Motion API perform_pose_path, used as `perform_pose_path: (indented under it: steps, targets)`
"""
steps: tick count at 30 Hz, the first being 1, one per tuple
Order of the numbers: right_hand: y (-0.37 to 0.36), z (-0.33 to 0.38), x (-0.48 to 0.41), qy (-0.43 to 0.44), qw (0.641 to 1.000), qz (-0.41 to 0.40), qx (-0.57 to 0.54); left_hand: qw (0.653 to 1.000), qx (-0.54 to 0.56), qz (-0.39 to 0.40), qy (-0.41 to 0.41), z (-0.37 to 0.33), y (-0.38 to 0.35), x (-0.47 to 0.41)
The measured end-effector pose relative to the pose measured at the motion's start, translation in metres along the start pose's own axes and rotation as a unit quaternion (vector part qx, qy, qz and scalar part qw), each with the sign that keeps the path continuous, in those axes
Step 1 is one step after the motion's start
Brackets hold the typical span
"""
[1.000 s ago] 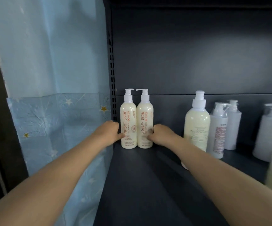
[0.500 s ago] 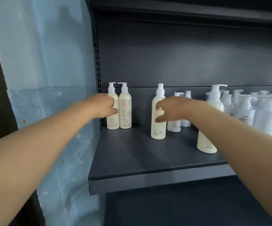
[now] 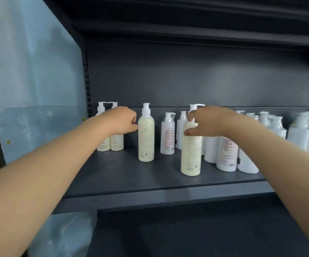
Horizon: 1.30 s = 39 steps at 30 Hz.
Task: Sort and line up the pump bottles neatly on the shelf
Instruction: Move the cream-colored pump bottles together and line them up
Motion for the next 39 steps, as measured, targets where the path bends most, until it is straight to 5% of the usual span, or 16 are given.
perform_pose_path:
  steps: [8, 18, 22, 30, 39]
  targets:
    - [-0.021, -0.068, -0.014, 0.01, 0.999, -0.036, -0.039, 0.997, -0.006, -0.051, 0.063, -0.052, -0.002, -0.015]
    - [-0.068, -0.05, -0.048, 0.008, 0.958, -0.105, -0.265, 0.992, -0.042, -0.022, 0.117, -0.048, -0.015, -0.013]
    - [-0.086, -0.046, -0.057, -0.004, 0.916, -0.115, -0.385, 0.991, -0.029, -0.026, 0.13, -0.039, -0.021, -0.015]
    - [-0.122, -0.038, -0.068, 0.01, 0.762, -0.102, -0.639, 0.985, 0.042, -0.028, 0.165, -0.026, -0.054, -0.027]
    - [-0.125, -0.017, -0.09, -0.018, 0.716, -0.181, -0.674, 0.937, 0.253, -0.137, 0.199, 0.009, -0.084, -0.077]
Point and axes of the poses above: each hand's wrist, its own x-axis away from the middle knuckle, its own y-axis out of the back of the hand, z = x × y, the point moved 5 cm from there along -x, towards the middle knuckle, and after that the axes turned 1 degree about x, right-handed, at the moved point
